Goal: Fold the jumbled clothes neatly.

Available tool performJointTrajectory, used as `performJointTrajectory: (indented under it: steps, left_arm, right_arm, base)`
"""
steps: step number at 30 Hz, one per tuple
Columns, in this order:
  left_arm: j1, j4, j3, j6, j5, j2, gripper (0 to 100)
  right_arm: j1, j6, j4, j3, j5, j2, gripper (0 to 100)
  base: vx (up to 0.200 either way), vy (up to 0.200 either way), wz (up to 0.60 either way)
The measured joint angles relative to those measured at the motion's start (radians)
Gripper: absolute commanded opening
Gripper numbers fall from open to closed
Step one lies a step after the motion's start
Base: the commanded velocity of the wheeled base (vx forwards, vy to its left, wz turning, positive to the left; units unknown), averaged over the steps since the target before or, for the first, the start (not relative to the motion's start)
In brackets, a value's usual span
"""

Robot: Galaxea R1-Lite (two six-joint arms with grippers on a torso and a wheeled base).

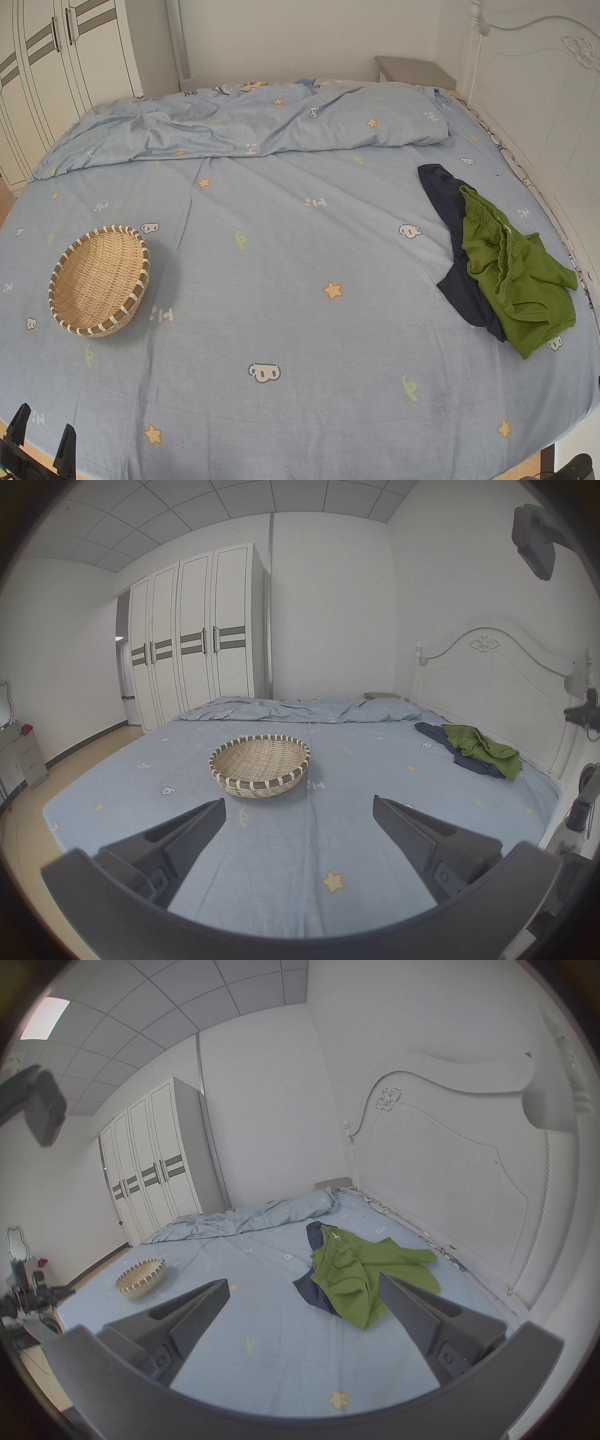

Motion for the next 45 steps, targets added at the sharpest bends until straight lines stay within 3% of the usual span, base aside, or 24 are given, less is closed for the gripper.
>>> performJointTrajectory:
  steps: [5, 10, 23, 34, 45]
  left_arm:
    - [0.000, 0.000, 0.000, 0.000, 0.000, 0.000, 100]
    - [0.000, 0.000, 0.000, 0.000, 0.000, 0.000, 100]
    - [0.000, 0.000, 0.000, 0.000, 0.000, 0.000, 100]
    - [0.000, 0.000, 0.000, 0.000, 0.000, 0.000, 100]
    - [0.000, 0.000, 0.000, 0.000, 0.000, 0.000, 100]
  right_arm:
    - [0.008, -0.020, 0.076, -0.186, -0.006, 0.169, 100]
    - [0.005, -0.058, 0.060, -0.283, -0.042, 0.389, 100]
    - [0.092, -0.104, -0.033, -0.452, -0.278, 1.031, 100]
    - [0.193, -0.036, -0.065, -0.657, -0.390, 1.515, 100]
    - [0.206, 0.023, -0.080, -0.739, -0.509, 1.691, 100]
  base:
    - [0.000, 0.000, 0.00]
    - [0.000, 0.000, 0.00]
    - [0.000, 0.000, 0.00]
    - [0.000, 0.000, 0.00]
    - [0.000, 0.000, 0.00]
